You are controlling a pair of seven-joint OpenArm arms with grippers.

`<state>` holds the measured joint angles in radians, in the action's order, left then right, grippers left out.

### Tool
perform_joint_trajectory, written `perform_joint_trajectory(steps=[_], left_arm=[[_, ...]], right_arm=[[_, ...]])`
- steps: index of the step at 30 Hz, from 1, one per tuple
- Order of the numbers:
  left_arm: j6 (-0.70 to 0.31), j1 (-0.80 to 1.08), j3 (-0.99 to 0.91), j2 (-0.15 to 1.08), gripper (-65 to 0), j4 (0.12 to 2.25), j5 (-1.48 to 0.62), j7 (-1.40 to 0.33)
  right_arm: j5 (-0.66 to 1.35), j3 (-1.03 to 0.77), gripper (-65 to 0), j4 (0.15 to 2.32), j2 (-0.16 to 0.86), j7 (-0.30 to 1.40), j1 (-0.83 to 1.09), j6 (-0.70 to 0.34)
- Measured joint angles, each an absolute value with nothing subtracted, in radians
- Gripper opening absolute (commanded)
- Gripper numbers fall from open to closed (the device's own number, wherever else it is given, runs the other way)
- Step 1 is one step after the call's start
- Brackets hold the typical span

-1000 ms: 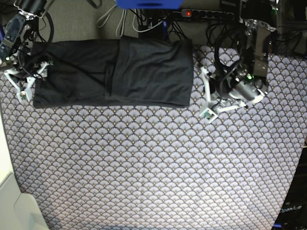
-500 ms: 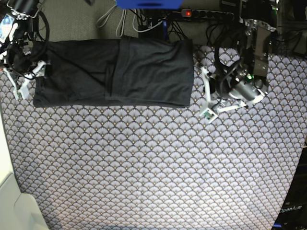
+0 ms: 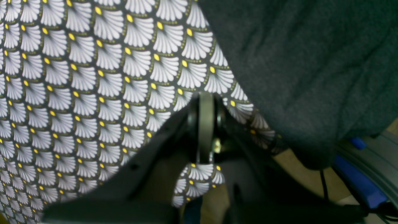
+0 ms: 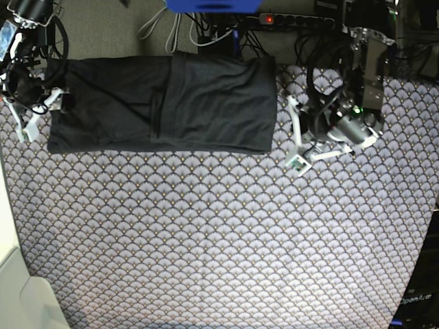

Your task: Fold the T-shirt properly

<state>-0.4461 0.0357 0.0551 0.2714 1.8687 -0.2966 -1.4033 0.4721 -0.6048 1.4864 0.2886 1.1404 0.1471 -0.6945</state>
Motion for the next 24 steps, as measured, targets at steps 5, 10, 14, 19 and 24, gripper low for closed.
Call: perform_joint_trajectory(steps=[5,10,14,19,24], left_arm=[[-0.446,0.036,0.055,0.271,-64.7,1.869,-0.297,-1.403],[-0.446,0.036,0.055,0.272,-64.7,1.869,-0.297,-1.403],[-0.446,0.036,0.055,0.272,-64.7,1.869,-0.297,-1.403],[-0.446,0.036,0.055,0.271,-64.7,1.869,-0.297,-1.403],[-0.446,0.036,0.055,0.271,-64.7,1.869,-0.297,-1.403]], right_arm=[[0.472,-0.601,-36.9,1.486,0.288,1.141,0.147,-0.694],[0.469,-0.599,-49.9,1.486,0.288,1.142,0.147,-0.694],[0.474,-0.599,-62.8,1.485,0.286,1.145,0.148,-0.694],[0.477,-0.599,-65.0,1.486,0.286,1.145,0.148,-0.694],[0.475,-0.598,-65.0,1.499,0.285,1.153,0.149,-0.695]])
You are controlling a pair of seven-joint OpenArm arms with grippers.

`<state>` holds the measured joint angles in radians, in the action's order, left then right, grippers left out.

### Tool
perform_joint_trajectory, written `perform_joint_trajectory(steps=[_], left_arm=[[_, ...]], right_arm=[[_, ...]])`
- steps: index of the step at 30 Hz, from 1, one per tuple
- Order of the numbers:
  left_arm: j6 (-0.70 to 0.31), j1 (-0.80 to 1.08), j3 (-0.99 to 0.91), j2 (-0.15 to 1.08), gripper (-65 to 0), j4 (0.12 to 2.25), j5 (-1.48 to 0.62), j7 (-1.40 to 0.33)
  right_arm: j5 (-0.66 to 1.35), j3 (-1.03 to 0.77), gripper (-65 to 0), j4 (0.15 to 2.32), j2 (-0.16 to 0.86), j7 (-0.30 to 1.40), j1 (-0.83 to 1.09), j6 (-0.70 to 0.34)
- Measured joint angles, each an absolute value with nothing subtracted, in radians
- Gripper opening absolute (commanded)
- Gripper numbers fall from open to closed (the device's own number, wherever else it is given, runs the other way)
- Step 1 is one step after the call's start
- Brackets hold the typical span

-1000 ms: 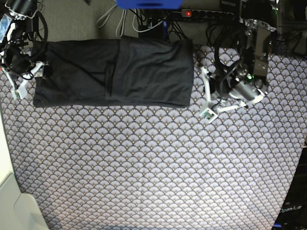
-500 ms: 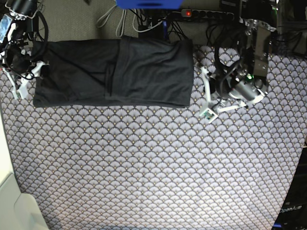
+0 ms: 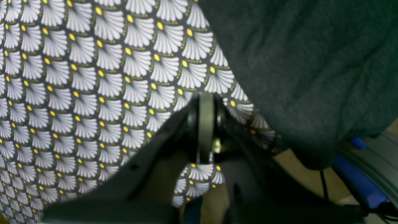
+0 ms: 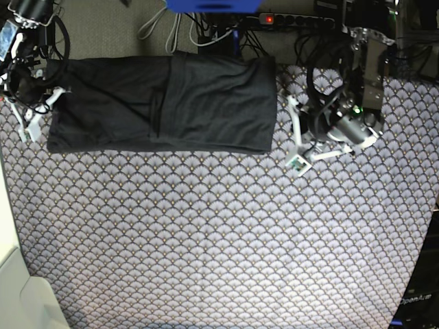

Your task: Fold the T-shirt properly

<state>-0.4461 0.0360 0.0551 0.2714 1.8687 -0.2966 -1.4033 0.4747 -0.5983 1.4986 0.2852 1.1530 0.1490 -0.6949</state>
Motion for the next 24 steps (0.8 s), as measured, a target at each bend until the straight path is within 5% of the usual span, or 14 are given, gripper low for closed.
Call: perform_joint_trajectory(steps=[13,24], left_arm=[[-0.447,0.036,0.044,0.270,-64.7,1.872,-0.298,-1.403],[-0.457,0.036,-0.266,0.300,-64.7,1.921,-0.304,-1.407]], right_arm=[[0.462,-0.587,-65.0,1.834,0.243,1.165,0.250,-0.698],[0.460,-0.431,-65.0,1.966,0.205,1.155,0.309,-0.698]])
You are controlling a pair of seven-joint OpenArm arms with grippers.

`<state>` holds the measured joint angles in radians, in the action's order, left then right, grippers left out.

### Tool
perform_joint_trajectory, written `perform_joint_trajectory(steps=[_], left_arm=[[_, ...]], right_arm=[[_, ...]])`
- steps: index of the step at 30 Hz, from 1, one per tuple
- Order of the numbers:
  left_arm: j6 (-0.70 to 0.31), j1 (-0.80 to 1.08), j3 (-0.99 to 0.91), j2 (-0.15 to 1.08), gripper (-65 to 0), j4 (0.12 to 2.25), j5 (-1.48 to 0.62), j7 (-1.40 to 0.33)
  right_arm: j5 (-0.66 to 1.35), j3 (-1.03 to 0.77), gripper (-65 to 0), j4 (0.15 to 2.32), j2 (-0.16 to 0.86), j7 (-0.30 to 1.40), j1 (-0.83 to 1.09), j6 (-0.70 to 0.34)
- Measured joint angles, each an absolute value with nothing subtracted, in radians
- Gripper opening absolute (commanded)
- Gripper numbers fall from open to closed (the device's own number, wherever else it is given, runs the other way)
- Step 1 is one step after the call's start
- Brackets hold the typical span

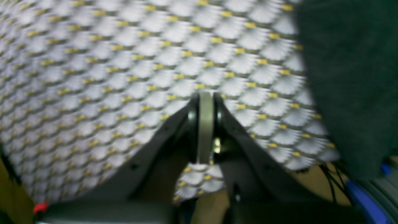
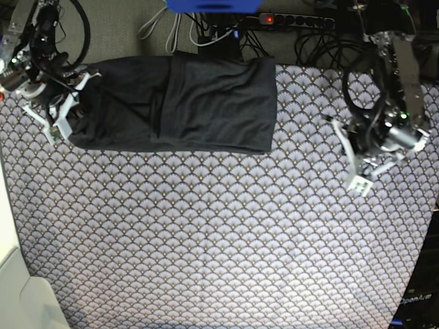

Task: Fold the T-shirt properly
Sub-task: 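Grasp the strip's end with the right gripper and lift it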

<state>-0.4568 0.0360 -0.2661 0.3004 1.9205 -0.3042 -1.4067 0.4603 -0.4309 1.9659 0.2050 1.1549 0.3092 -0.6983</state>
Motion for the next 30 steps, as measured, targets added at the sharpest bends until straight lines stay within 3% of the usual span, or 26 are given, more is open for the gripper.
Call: perform_joint_trajectory(steps=[9,23,30], left_arm=[[-0.457,0.067,-0.392,0.345,-64.7,1.919,-0.304,-1.409],[-0.457,0.118,-0.434,0.389,-64.7,1.917,-0.304,-1.403],[-0.461,0.138,-0.516,0.402,-64.7,1.917,-0.313,-1.400]], right_arm=[[0.453,-0.196,-65.0,1.969,0.197,1.151,0.296,-0.698],[0.452,0.216,-65.0,1.971,0.197,1.156,0.202,-0.698],[0.469,0.353,-65.0,1.971,0.138,1.148,0.111,-0.698]])
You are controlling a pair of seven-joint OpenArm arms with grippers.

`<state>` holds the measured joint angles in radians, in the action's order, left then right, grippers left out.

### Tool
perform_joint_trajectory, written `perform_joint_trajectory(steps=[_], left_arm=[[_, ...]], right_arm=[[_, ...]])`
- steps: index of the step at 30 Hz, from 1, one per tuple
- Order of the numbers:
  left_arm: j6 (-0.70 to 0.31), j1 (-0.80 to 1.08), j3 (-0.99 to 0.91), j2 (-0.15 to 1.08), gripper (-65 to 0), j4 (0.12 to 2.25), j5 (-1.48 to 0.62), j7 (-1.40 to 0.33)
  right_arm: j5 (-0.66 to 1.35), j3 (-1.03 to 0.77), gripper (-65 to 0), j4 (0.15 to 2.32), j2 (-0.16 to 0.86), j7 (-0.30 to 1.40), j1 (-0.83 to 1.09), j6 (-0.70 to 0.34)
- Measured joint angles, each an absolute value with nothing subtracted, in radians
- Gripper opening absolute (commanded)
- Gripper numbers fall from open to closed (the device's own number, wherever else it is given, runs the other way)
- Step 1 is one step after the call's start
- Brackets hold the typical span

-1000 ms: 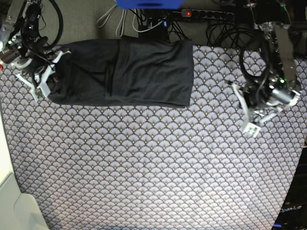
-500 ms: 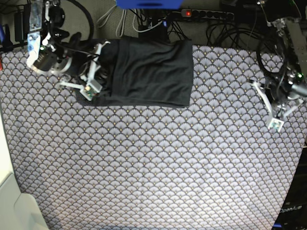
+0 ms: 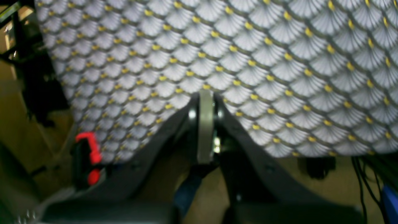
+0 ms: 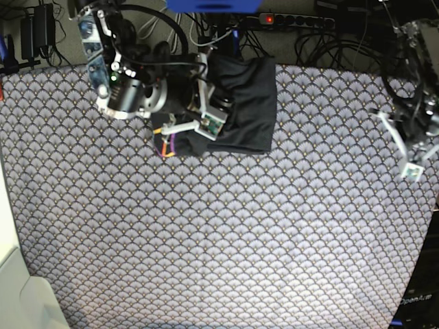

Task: Fold the T-shirt properly
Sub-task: 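Grasp the strip's end with the right gripper and lift it, then fold the lifted end over toward the shirt's middle with the right gripper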

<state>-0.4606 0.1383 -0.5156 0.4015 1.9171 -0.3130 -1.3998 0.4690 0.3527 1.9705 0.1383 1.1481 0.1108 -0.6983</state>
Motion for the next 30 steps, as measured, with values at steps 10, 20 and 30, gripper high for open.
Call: perform_joint_trajectory(steps=[10,20,30], left_arm=[[-0.461,0.177,-0.646,0.416,-64.7,1.916,-0.299,-1.415],[-0.461,0.196,-0.646,0.437,-64.7,1.915,-0.307,-1.410],[-0.461,0.193,-0.646,0.435,-64.7,1.917,-0.308,-1.406]], right_arm=[[0.450,0.418,-65.0,1.860,0.137,1.150,0.047,-0.699],[0.453,0.467,-65.0,1.720,0.091,1.112,-0.005,-0.698],[0.453,0.464,-51.7,1.719,0.096,1.110,-0.017,-0.698]])
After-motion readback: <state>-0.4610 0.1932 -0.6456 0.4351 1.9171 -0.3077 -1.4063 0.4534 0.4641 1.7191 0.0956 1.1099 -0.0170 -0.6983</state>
